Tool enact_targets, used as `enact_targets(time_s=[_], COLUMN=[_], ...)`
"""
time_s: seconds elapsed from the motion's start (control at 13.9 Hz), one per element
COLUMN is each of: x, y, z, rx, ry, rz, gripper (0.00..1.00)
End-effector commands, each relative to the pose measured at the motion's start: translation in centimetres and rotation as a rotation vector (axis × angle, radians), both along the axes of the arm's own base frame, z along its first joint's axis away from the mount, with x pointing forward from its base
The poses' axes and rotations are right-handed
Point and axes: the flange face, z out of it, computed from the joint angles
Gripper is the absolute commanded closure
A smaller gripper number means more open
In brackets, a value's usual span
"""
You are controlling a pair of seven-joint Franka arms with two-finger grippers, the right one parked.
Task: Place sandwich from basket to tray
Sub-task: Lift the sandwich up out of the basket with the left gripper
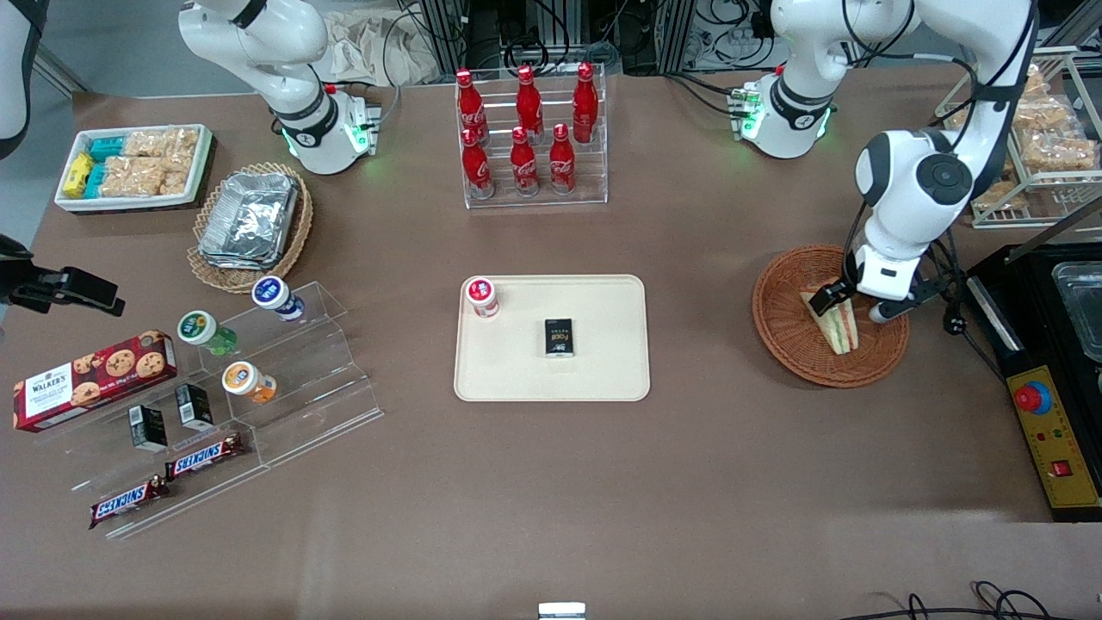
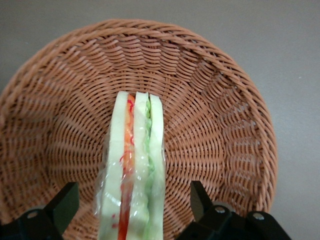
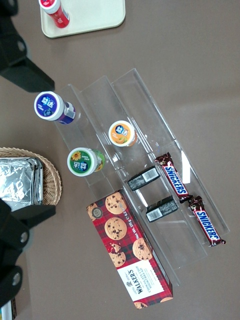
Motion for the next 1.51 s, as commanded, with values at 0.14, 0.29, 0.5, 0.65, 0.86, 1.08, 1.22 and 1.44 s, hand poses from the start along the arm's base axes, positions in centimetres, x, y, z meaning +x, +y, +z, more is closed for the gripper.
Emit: enact_targets(time_s=[0.14, 0.29, 0.5, 0.65, 0.86, 1.08, 1.22, 1.44], x=[-0.6, -0.4, 0.4, 0.9, 1.4, 3.2, 5.0, 6.2], y=[-0.1, -0.1, -0.1, -0.2, 0.1, -0.1, -0.8, -6.2], z=[-2.5, -2.8, -0.7, 2.3, 7.8, 14.1, 20.0, 26.7], rx=[0.011, 0.012, 0.012, 0.029, 0.049, 0.057, 0.058, 0.071], ry=[0.003, 0.009, -0.012, 0.03, 0.046, 0.093, 0.178, 0.173], rz=[-0.017, -0.023, -0.02, -0.097, -0.257, -0.291, -0.303, -0.385], gripper=[1.0, 1.0, 1.0, 1.0, 1.0, 1.0, 1.0, 1.0])
